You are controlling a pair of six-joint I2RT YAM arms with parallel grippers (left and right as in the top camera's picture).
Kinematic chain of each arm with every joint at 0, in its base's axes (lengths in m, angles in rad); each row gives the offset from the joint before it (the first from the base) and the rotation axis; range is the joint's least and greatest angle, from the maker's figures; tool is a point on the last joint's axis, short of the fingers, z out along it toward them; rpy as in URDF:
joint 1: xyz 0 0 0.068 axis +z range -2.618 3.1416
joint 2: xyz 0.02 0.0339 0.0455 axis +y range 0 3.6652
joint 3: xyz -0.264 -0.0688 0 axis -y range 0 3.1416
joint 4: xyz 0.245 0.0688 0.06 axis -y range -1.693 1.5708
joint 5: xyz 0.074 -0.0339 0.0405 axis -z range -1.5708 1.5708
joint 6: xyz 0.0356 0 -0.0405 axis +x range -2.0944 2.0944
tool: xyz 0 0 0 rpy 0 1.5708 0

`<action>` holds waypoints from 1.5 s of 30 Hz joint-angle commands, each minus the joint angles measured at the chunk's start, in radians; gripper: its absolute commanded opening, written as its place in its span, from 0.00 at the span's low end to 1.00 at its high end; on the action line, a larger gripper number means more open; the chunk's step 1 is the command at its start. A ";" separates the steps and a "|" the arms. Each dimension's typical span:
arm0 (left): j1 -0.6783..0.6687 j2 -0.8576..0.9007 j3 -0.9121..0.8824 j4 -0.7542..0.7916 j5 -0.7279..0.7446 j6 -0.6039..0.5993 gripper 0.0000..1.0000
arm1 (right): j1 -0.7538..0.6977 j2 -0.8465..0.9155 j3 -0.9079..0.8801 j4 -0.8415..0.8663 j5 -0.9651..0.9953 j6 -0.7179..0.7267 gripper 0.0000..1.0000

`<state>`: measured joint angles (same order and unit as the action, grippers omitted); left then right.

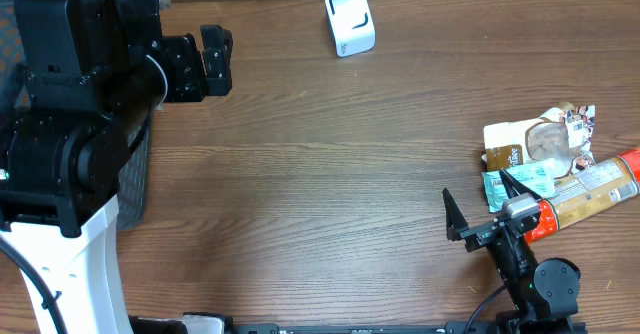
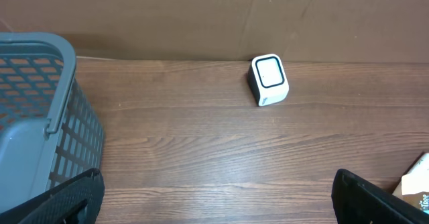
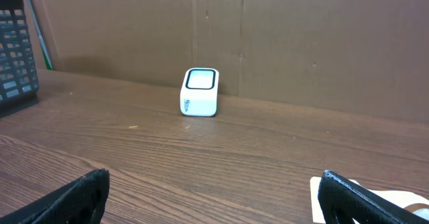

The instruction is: Scan the item barcode

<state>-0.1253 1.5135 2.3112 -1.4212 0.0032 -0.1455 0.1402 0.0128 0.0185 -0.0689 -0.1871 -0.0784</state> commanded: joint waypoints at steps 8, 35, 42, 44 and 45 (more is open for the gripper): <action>-0.002 0.003 0.002 0.003 -0.006 0.019 1.00 | 0.006 -0.010 -0.010 0.004 -0.009 0.004 1.00; 0.041 -0.494 -0.969 0.741 0.192 0.259 1.00 | 0.006 -0.010 -0.010 0.004 -0.009 0.004 1.00; 0.060 -0.730 -1.425 1.124 0.208 0.281 1.00 | 0.006 -0.010 -0.010 0.004 -0.009 0.004 1.00; 0.061 -0.799 -1.537 1.221 0.206 0.290 1.00 | 0.006 -0.010 -0.010 0.005 -0.009 0.004 1.00; 0.061 -0.830 -1.585 1.258 0.206 0.299 0.99 | 0.006 -0.010 -0.010 0.004 -0.009 0.004 1.00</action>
<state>-0.0711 0.7792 0.8448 -0.2359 0.1883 0.1108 0.1398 0.0128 0.0185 -0.0692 -0.1875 -0.0784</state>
